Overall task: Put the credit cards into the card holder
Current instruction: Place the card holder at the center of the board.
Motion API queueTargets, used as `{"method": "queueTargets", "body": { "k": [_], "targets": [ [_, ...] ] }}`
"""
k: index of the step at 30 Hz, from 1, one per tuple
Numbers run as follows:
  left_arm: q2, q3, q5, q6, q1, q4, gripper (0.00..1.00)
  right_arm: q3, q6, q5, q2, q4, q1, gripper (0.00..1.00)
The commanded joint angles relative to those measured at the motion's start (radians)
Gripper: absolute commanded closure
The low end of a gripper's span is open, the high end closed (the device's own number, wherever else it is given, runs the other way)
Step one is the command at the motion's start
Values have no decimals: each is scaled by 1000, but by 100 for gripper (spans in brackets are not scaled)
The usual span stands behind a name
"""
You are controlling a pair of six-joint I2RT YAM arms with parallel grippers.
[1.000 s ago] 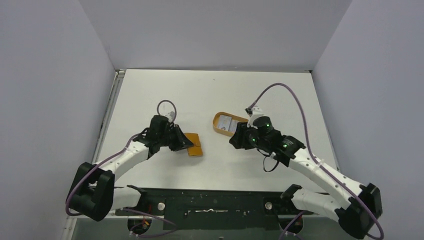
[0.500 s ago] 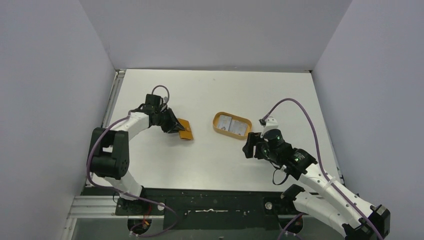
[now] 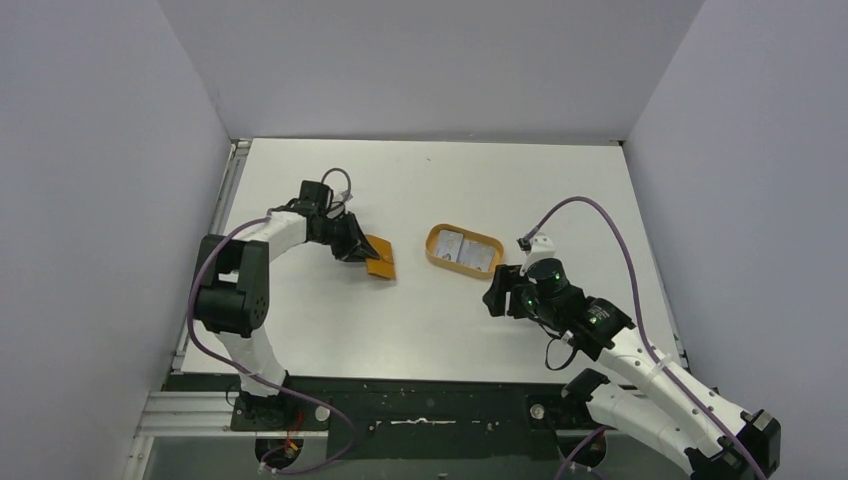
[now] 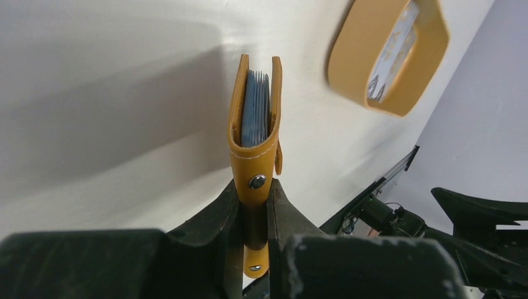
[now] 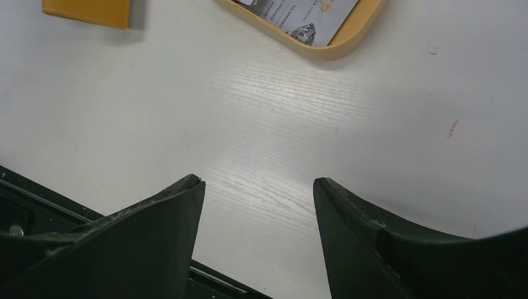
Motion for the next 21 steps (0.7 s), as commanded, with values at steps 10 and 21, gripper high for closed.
{"method": "queueTargets", "body": {
  "k": [10,21],
  "targets": [
    [250,346,83,-29,11,143,98,-26,26,1,45,103,0,35],
    [450,634,-64,161,37,-221,97,-35,34,26,12,88,1,36]
  ]
}}
